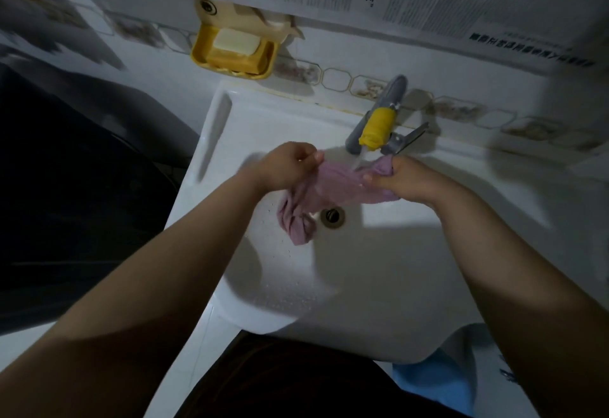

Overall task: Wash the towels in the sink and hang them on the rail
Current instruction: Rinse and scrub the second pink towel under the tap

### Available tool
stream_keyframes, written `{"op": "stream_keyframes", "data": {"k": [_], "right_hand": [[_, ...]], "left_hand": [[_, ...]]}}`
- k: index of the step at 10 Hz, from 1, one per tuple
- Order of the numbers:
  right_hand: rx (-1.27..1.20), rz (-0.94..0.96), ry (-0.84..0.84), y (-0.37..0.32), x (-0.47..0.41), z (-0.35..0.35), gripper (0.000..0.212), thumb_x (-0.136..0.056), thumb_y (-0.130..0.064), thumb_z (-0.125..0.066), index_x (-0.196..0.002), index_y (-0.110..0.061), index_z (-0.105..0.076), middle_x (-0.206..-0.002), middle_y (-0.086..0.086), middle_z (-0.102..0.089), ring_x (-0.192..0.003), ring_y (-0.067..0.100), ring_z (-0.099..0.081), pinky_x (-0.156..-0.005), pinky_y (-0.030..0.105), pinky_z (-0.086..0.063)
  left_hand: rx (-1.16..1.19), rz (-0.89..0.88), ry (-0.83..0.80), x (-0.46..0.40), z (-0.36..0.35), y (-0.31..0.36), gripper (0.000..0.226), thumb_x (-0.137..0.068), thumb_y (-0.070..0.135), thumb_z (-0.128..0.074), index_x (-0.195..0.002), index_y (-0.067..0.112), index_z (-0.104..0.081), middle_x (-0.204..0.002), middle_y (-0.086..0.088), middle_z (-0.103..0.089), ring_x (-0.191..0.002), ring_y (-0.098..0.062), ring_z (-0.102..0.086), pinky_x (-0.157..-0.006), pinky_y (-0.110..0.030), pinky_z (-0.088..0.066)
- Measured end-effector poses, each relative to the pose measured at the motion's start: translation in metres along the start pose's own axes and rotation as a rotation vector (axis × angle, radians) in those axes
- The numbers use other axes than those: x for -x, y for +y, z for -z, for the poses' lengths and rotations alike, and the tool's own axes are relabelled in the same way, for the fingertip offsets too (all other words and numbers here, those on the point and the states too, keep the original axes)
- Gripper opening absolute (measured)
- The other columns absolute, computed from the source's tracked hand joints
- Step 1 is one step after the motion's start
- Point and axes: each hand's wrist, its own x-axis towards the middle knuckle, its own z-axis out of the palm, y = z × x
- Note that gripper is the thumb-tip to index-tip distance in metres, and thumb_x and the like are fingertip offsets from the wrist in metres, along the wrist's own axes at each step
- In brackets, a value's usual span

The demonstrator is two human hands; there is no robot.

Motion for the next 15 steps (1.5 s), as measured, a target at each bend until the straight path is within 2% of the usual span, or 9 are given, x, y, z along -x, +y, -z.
{"op": "stream_keyframes", "data": {"k": [1, 2, 4, 5, 8, 10, 11, 13, 15], "right_hand": [[-0.442, -0.056, 0.162, -0.009, -0.004, -0.009, 0.026, -0.099, -0.022, -0.047, -0.090, -0.004, -0.064, -0.090, 0.026, -0.063, -0.082, 0.035, -0.062, -0.081, 0.039, -0.051], [-0.661, -0.085, 0.381, -0.027, -0.008, -0.023, 0.025, -0.097, -0.016, -0.047, -0.074, -0.017, -0.056, -0.076, 0.012, -0.063, -0.068, 0.026, -0.059, -0.071, 0.038, -0.050], [-0.252, 0.037, 0.570, -0.056, -0.007, -0.071, 0.049, -0.086, -0.055, -0.054, -0.058, -0.015, -0.052, -0.055, 0.003, -0.060, -0.060, 0.025, -0.063, -0.058, 0.032, -0.050], [-0.380, 0.001, 0.724, -0.054, -0.021, -0.052, 0.032, -0.082, -0.043, -0.061, -0.074, -0.012, -0.060, -0.083, 0.019, -0.067, -0.083, 0.036, -0.065, -0.075, 0.045, -0.052], [-0.435, -0.079, 0.714, -0.050, -0.015, -0.047, 0.025, -0.084, -0.029, -0.055, -0.064, -0.017, -0.045, -0.075, 0.008, -0.061, -0.075, 0.025, -0.058, -0.071, 0.035, -0.047], [-0.342, -0.003, 0.668, -0.061, -0.008, -0.075, 0.046, -0.085, -0.050, -0.053, -0.057, -0.012, -0.050, -0.060, 0.008, -0.057, -0.066, 0.030, -0.059, -0.064, 0.038, -0.049], [-0.308, -0.118, 0.671, -0.045, -0.025, -0.052, 0.035, -0.070, -0.048, -0.054, -0.068, -0.013, -0.055, -0.075, 0.011, -0.065, -0.078, 0.036, -0.065, -0.071, 0.049, -0.054], [-0.195, -0.044, 0.685, -0.060, -0.013, -0.073, 0.045, -0.091, -0.048, -0.051, -0.072, -0.008, -0.058, -0.076, 0.016, -0.065, -0.075, 0.032, -0.062, -0.068, 0.036, -0.049], [-0.063, -0.134, 0.481, -0.027, -0.023, -0.031, 0.031, -0.094, -0.029, -0.053, -0.067, -0.015, -0.051, -0.072, 0.008, -0.059, -0.073, 0.031, -0.061, -0.063, 0.030, -0.043]], "left_hand": [[0.228, 0.126, 0.124, -0.003, -0.012, 0.004, 0.040, -0.102, 0.037, -0.038, -0.072, 0.012, -0.045, -0.069, -0.002, -0.045, -0.065, -0.013, -0.040, -0.056, -0.019, -0.033], [0.532, 0.273, 0.295, -0.013, -0.031, 0.016, 0.041, -0.100, 0.038, -0.044, -0.068, 0.013, -0.050, -0.068, -0.005, -0.050, -0.064, -0.017, -0.044, -0.063, -0.027, -0.039], [1.283, 0.604, 0.197, -0.024, -0.060, 0.049, 0.044, -0.101, 0.039, -0.038, -0.078, 0.006, -0.054, -0.067, -0.013, -0.055, -0.072, -0.024, -0.056, -0.068, -0.029, -0.046], [1.125, 0.614, 0.153, -0.019, -0.071, 0.063, 0.034, -0.099, 0.037, -0.042, -0.078, 0.014, -0.056, -0.064, -0.005, -0.058, -0.055, -0.018, -0.057, -0.047, -0.021, -0.049], [1.231, 0.695, 0.172, -0.021, -0.082, 0.068, 0.031, -0.089, 0.037, -0.058, -0.073, 0.010, -0.056, -0.060, -0.010, -0.057, -0.046, -0.019, -0.051, -0.047, -0.022, -0.042], [1.149, 0.698, 0.311, -0.033, -0.067, 0.054, 0.030, -0.099, 0.030, -0.046, -0.113, 0.006, -0.058, -0.116, -0.016, -0.058, -0.110, -0.028, -0.057, -0.084, -0.035, -0.049], [1.259, 0.758, 0.175, -0.020, -0.077, 0.064, 0.037, -0.094, 0.041, -0.053, -0.079, 0.008, -0.061, -0.079, -0.015, -0.061, -0.067, -0.028, -0.058, -0.052, -0.031, -0.047], [1.245, 0.657, 0.257, -0.018, -0.057, 0.059, 0.035, -0.101, 0.037, -0.040, -0.077, 0.014, -0.052, -0.075, -0.008, -0.053, -0.062, -0.019, -0.054, -0.053, -0.025, -0.045], [1.158, 0.544, -0.150, -0.002, -0.057, 0.046, 0.046, -0.097, 0.045, -0.046, -0.085, 0.006, -0.067, -0.078, -0.018, -0.064, -0.059, -0.021, -0.056, -0.055, -0.025, -0.047]]}}
